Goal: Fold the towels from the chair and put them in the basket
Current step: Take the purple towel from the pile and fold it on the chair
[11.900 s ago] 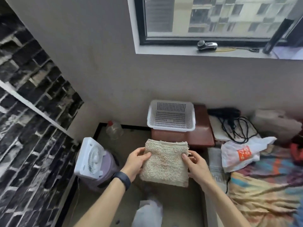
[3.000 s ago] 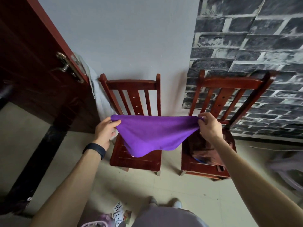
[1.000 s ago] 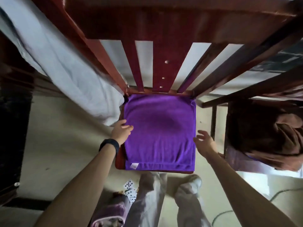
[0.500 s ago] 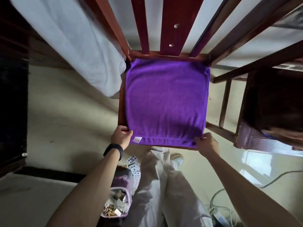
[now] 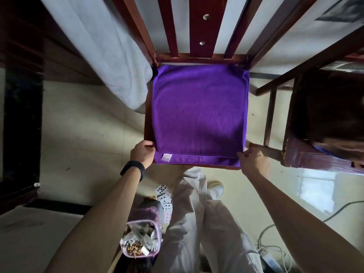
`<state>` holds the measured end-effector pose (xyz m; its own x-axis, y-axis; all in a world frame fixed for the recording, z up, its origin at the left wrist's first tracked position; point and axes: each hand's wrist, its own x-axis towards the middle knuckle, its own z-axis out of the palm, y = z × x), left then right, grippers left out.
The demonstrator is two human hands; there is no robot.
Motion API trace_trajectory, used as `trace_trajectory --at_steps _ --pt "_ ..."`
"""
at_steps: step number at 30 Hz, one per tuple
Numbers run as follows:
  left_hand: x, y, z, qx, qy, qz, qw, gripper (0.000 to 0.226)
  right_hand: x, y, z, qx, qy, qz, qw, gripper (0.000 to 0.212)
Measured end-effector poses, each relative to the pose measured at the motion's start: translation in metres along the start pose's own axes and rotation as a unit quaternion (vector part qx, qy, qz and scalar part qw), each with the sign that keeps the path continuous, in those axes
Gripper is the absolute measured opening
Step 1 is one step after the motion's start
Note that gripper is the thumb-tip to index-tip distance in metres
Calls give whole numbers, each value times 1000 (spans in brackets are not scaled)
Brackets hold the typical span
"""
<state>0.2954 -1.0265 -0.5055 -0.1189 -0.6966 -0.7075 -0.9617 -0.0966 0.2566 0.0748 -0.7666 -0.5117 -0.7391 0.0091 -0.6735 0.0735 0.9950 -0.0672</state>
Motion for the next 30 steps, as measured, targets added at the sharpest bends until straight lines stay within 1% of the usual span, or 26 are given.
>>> trace_trajectory --at_steps 2,3,4,6,8,12,15,17,19,21,23,25,27,30 --pt "0 -1 -1 21 23 8 999 26 0 0 -1 13 -4 2 1000 23" --pt "1 -2 -1 29 34 13 999 24 0 1 1 21 -9 3 1000 22" --pt "0 -2 1 36 32 18 999 18 1 2 3 28 -14 1 999 21" --pt "2 -4 10 28 5 15 999 6 1 4 8 45 -27 -9 999 22" --pt "2 -5 21 7 -18 3 1000 15 1 6 14 72 -40 -18 996 23" --pt "2 -6 39 -10 13 -31 999 27 1 8 24 108 -60 -27 992 18" --pt "-1 -4 41 -35 36 -49 998 24 0 5 26 132 -63 -21 989 14" --pt "-5 -3 39 -63 47 -47 996 18 -2 4 24 148 -57 -15 987 19" --pt "-9 -4 35 -113 37 -54 991 17 -4 5 20 166 -55 -8 985 23" --pt "-13 -6 30 -233 2 -85 969 11 -6 6 14 187 -51 7 981 23" --pt "-20 -7 23 -350 -50 -117 928 12 -9 9 8 201 -44 15 979 22" --pt "-24 -10 16 -403 -83 -130 902 18 -14 11 0 210 -37 17 977 20" --pt "-26 -13 9 -436 -98 -141 884 21 -17 14 -4 219 -36 20 975 17" --pt "-28 -13 1 -481 -138 -168 850 14 -20 13 -7 225 -38 19 973 10"
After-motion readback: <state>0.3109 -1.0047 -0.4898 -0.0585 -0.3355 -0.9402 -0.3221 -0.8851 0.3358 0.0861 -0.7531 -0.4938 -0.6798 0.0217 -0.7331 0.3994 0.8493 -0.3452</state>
